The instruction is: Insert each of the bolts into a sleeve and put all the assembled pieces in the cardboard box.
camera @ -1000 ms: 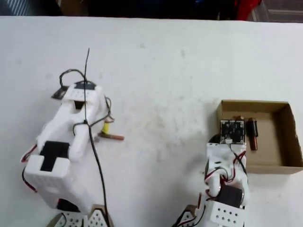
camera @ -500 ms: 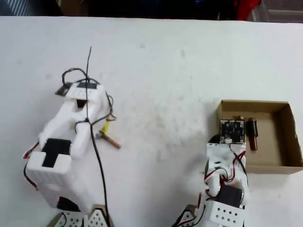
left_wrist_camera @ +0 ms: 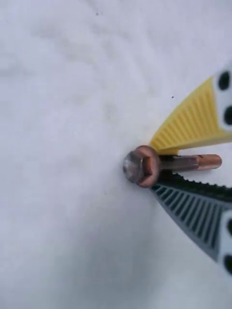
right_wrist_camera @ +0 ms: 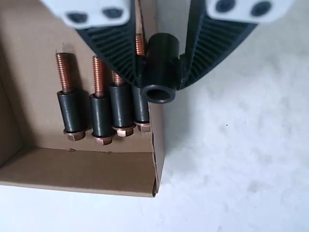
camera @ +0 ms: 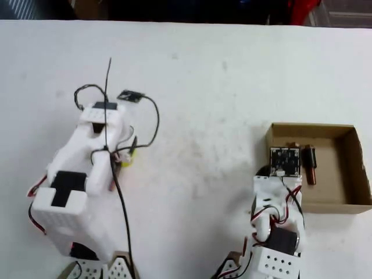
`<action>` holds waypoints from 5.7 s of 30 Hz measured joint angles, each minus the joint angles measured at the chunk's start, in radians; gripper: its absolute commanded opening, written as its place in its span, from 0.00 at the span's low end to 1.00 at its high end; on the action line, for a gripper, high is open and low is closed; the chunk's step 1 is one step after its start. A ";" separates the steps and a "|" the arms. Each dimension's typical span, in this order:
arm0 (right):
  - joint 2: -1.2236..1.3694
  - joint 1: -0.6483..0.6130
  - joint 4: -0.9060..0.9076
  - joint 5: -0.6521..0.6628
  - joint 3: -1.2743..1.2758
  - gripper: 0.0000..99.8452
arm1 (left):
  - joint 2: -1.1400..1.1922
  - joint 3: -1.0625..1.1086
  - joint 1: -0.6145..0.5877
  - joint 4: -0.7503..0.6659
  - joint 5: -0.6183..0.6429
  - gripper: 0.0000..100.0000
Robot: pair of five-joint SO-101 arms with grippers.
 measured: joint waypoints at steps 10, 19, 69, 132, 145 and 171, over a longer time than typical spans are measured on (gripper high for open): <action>0.000 0.000 0.000 0.000 0.000 0.02 | 0.000 0.000 -0.003 0.002 -0.049 0.04; 0.000 0.000 0.000 0.000 0.000 0.02 | -0.017 0.002 -0.005 0.002 -0.049 0.02; 0.000 -0.624 -0.029 -0.032 -0.180 0.02 | -1.045 0.382 -0.006 0.005 -0.023 0.02; 0.002 -0.901 -0.542 -0.146 0.020 0.02 | -1.706 0.690 0.353 -0.612 0.269 0.02; 0.002 -0.901 -0.542 -0.140 0.020 0.02 | -1.708 0.741 0.459 -0.617 0.279 0.02; 0.002 -0.901 -0.542 -0.140 0.020 0.02 | -1.708 0.741 0.509 -0.585 0.282 0.02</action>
